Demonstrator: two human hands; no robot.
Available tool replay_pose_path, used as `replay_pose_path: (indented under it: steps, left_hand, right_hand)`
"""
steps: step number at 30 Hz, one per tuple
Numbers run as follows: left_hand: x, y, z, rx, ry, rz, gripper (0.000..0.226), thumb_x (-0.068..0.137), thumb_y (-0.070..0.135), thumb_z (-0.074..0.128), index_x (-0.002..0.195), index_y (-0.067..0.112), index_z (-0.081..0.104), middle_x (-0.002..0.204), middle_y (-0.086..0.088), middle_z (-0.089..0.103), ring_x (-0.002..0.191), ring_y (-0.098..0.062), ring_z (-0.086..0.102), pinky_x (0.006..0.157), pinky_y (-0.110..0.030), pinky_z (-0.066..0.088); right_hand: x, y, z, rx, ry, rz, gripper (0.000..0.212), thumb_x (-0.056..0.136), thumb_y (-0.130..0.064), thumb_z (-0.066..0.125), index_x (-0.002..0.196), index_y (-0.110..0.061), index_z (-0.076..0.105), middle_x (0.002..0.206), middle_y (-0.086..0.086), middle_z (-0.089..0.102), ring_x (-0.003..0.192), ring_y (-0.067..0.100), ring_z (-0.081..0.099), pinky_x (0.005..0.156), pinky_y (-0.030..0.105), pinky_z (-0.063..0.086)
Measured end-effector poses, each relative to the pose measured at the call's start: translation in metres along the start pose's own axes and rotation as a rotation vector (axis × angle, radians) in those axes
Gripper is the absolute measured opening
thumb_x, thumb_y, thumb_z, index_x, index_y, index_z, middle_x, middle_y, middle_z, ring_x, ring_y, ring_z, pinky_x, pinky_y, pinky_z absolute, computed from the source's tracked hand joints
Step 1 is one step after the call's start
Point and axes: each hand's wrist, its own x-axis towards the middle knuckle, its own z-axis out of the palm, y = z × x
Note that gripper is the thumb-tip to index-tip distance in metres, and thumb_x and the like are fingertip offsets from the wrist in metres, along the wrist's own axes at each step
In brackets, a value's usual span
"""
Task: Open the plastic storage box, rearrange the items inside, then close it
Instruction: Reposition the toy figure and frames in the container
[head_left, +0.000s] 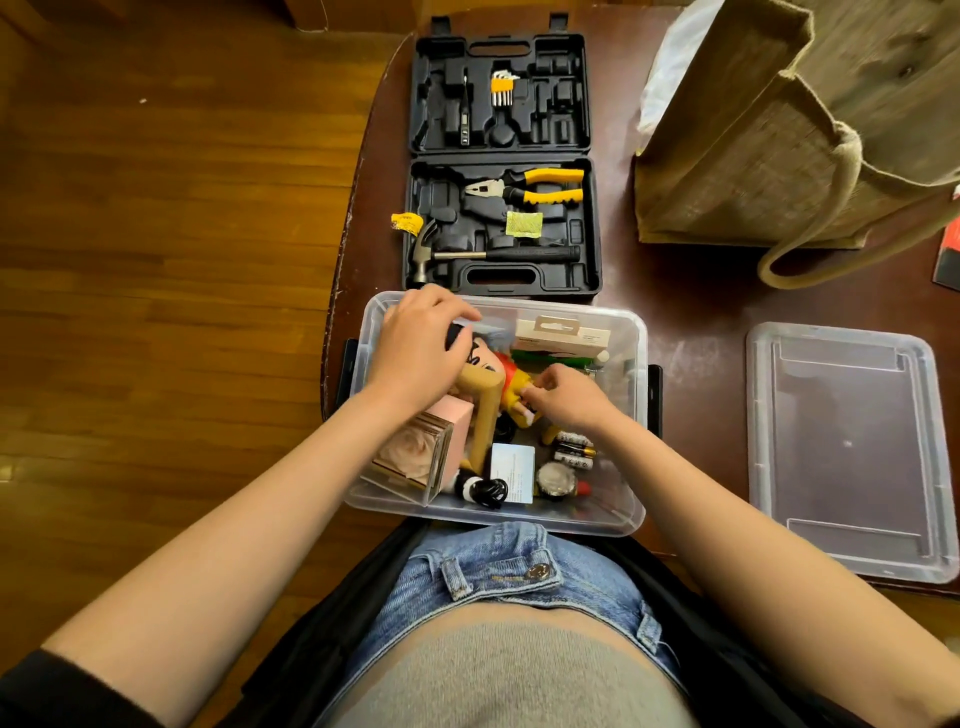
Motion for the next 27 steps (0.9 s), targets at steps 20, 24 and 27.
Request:
replay_pose_path:
  steps: [20, 24, 27]
  left_hand:
    - [-0.006, -0.037, 0.007, -0.025, -0.135, -0.232, 0.05, 0.081, 0.037, 0.067, 0.128, 0.029, 0.053, 0.128, 0.002, 0.041, 0.112, -0.021, 0.05, 0.087, -0.032, 0.044]
    - [-0.007, -0.038, 0.008, -0.076, -0.066, -0.232, 0.042, 0.081, 0.036, 0.069, 0.121, 0.027, 0.061, 0.127, 0.002, 0.043, 0.113, -0.018, 0.05, 0.087, -0.024, 0.037]
    - [-0.006, -0.038, 0.005, -0.134, -0.016, -0.24, 0.034, 0.08, 0.034, 0.071, 0.112, 0.026, 0.067, 0.122, 0.003, 0.044, 0.11, -0.015, 0.05, 0.087, -0.022, 0.037]
  right_hand:
    - [-0.006, -0.03, -0.029, -0.398, 0.102, -0.063, 0.03, 0.087, -0.03, 0.054, 0.075, -0.007, 0.071, 0.064, 0.005, 0.06, 0.063, 0.023, 0.059, 0.047, 0.022, 0.038]
    - [-0.008, -0.028, -0.036, -0.309, -0.013, -0.059, 0.037, 0.087, -0.035, 0.055, 0.069, -0.006, 0.069, 0.065, 0.005, 0.064, 0.065, 0.023, 0.061, 0.06, 0.028, 0.049]
    - [-0.012, -0.029, -0.04, -0.309, -0.099, -0.028, 0.033, 0.085, -0.029, 0.051, 0.062, -0.009, 0.064, 0.06, 0.003, 0.064, 0.057, 0.019, 0.059, 0.062, 0.027, 0.05]
